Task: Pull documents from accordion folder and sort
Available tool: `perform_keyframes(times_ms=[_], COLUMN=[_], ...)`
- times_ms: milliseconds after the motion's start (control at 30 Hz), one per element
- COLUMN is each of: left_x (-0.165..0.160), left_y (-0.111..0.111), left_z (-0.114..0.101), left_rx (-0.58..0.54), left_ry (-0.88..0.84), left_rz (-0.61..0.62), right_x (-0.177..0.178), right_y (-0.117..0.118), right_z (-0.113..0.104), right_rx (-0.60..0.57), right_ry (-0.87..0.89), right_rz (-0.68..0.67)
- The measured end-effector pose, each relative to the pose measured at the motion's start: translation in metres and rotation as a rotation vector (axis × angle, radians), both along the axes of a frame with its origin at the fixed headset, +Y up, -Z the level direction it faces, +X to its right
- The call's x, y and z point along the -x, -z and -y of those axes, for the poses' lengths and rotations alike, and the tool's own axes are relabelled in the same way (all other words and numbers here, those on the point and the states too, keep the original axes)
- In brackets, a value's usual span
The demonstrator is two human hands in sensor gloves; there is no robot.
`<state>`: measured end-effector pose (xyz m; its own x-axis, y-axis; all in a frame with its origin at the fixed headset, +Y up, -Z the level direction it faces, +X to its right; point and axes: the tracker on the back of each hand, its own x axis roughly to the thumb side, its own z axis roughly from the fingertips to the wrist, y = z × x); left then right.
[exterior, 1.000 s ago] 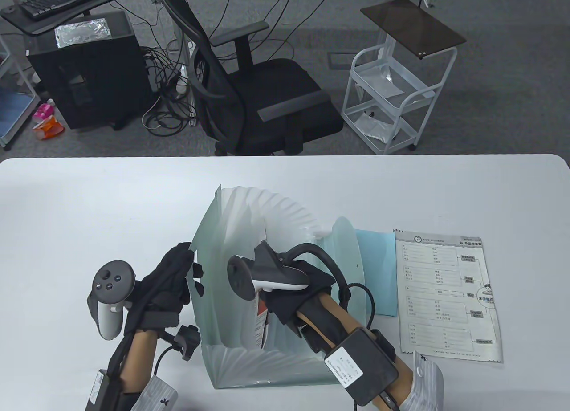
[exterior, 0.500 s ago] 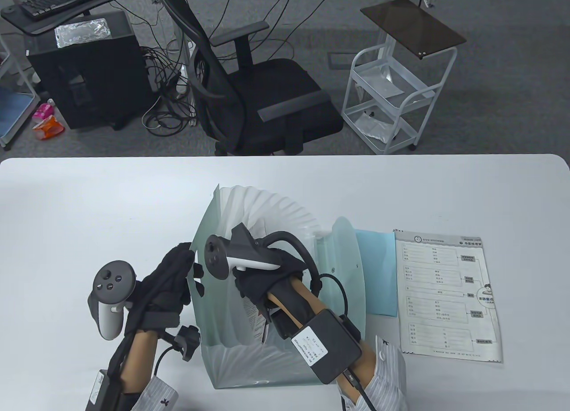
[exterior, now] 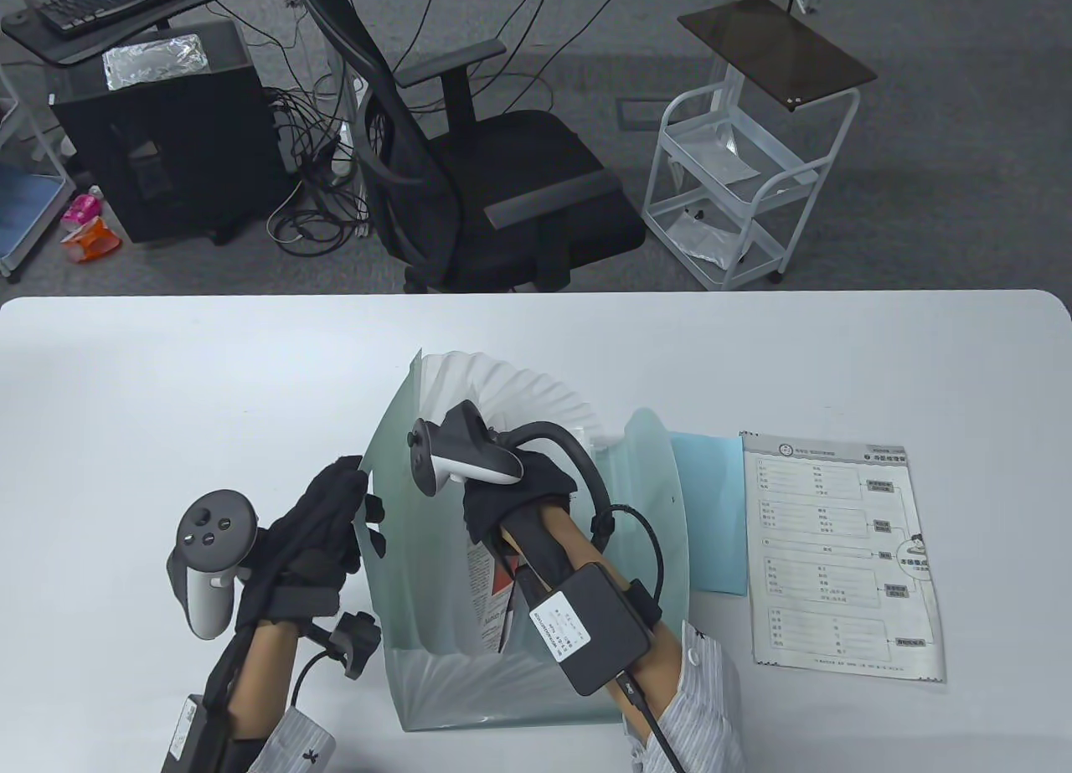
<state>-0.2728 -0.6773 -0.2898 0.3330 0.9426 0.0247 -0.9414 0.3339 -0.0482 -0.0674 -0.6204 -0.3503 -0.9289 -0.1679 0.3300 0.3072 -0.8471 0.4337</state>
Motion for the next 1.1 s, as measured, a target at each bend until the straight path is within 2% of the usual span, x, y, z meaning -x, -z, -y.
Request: perform_keyframes(times_ms=[233, 400, 533, 800, 1100], left_x=[0.001, 0.001, 0.001, 0.001, 0.001], left_y=[0.000, 0.000, -0.001, -0.001, -0.001], left_z=[0.000, -0.001, -0.001, -0.001, -0.001], left_rx=[0.001, 0.003, 0.004, 0.003, 0.003], left_ry=[0.004, -0.001, -0.004, -0.005, -0.006], left_rz=[0.001, 0.002, 0.002, 0.000, -0.003], right_x=[0.013, 0.015, 0.008, -0.031, -0.111], right_y=[-0.002, 0.001, 0.001, -0.009, -0.029], right_z=[0.004, 0.016, 0.014, -0.022, -0.074], right_rx=[0.130, 0.219, 0.191, 0.103, -0.015], right_ry=[0.191, 0.192, 0.181, 0.283, 0.541], right_rz=[-0.054, -0.066, -0.048, -0.014, 0.097])
